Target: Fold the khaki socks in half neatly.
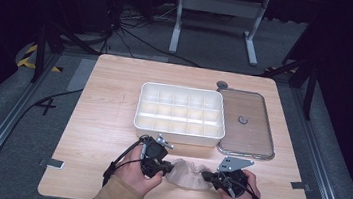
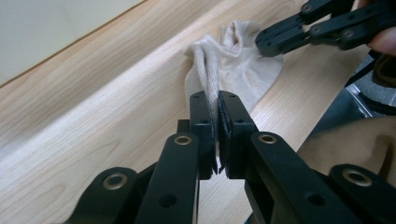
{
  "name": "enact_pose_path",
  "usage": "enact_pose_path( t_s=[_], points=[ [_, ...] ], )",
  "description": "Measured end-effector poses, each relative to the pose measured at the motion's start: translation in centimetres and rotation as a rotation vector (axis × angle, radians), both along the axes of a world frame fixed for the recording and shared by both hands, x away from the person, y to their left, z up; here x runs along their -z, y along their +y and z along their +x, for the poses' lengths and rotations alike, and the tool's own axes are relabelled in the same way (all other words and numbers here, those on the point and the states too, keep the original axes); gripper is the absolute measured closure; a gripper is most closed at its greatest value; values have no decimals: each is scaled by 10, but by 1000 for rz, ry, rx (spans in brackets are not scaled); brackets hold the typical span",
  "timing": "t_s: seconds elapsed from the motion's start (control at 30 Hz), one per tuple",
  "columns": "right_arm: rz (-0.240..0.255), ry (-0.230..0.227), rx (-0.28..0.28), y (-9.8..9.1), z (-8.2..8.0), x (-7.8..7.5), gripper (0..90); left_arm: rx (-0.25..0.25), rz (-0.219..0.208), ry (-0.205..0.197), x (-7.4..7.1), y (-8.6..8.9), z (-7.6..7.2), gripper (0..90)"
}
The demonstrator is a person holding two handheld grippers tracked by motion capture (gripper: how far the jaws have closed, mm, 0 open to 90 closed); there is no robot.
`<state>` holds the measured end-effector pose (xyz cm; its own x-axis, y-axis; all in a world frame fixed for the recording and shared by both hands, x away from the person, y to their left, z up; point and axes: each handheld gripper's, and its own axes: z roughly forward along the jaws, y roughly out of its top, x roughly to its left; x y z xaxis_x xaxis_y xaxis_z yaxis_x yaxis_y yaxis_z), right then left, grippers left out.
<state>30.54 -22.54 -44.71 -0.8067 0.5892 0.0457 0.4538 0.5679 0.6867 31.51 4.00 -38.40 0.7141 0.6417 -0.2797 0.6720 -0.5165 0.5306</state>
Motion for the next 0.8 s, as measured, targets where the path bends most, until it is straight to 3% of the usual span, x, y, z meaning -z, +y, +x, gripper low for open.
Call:
enact_pose_path(
  t_s=[0.07,0.3,0.63,0.7,0.8],
  points=[
    [-32,1,1,2,0,5,891,11,-1,0,-1,-2,1,853],
    [36,43,0,-3,6,11,893,28,-7,14,-4,-17,6,853],
    [42,53,-8,-4,7,12,892,60,-2,30,-1,-48,15,853],
    [20,18,-25,-3,4,9,891,67,0,31,3,-51,17,853],
    [37,-4,-9,-6,0,3,893,64,-4,35,4,-50,18,854]
  ],
)
